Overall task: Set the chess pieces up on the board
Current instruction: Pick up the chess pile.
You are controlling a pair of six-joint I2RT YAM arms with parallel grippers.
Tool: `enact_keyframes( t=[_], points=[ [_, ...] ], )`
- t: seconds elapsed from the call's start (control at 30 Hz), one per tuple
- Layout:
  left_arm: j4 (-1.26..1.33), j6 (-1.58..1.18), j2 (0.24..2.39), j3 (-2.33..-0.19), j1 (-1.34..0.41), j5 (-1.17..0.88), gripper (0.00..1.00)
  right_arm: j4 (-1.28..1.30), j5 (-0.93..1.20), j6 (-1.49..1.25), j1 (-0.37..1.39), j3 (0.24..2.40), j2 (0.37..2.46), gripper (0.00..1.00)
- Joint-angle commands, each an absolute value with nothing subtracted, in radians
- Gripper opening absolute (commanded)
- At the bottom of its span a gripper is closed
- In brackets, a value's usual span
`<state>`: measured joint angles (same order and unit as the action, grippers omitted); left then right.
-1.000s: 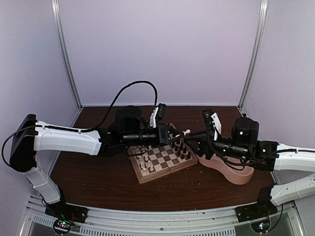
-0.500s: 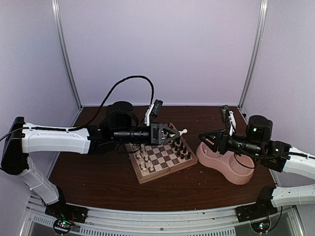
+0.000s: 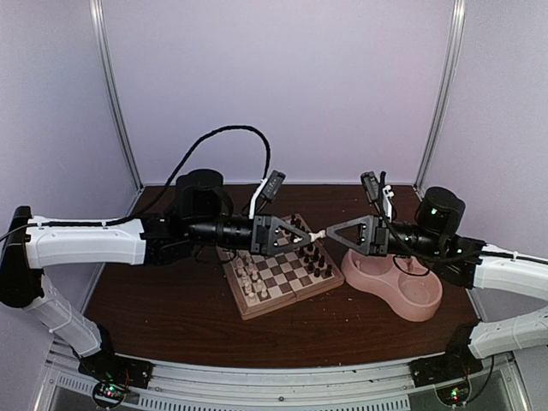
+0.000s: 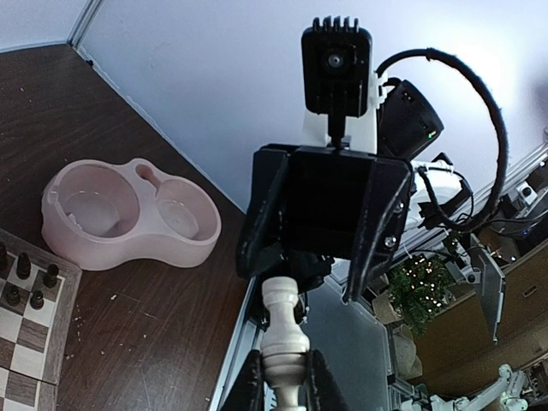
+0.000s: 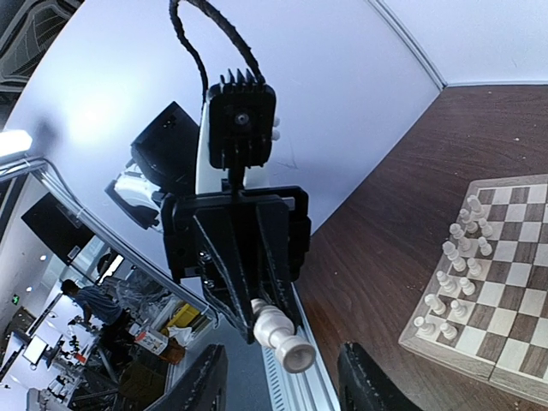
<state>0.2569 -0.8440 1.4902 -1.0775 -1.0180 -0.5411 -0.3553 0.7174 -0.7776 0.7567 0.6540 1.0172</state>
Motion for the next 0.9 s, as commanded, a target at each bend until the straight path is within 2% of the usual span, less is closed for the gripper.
enact_keyframes(
  t=[0.0,0.33,0.6,0.87],
  points=[
    [0.261,-0.817,1.467,-1.112,-1.014,-0.575,0.07,-0.445,0.793,-0.823,0.756,0.686,1.034,0.46],
    [0.257,-0.818,1.479,-1.127,-1.014,-0.598,0.07,-0.419,0.790,-0.805,0.758,0.694,1.044,0.44],
    [0.259,-0.818,1.490,-1.133,-1.014,-0.605,0.07,-0.404,0.795,-0.784,0.757,0.692,1.052,0.38],
    [0.229,-0.802,1.498,-1.146,-1.014,-0.599,0.07,-0.394,0.797,-0.778,0.757,0.692,1.055,0.15]
  ],
)
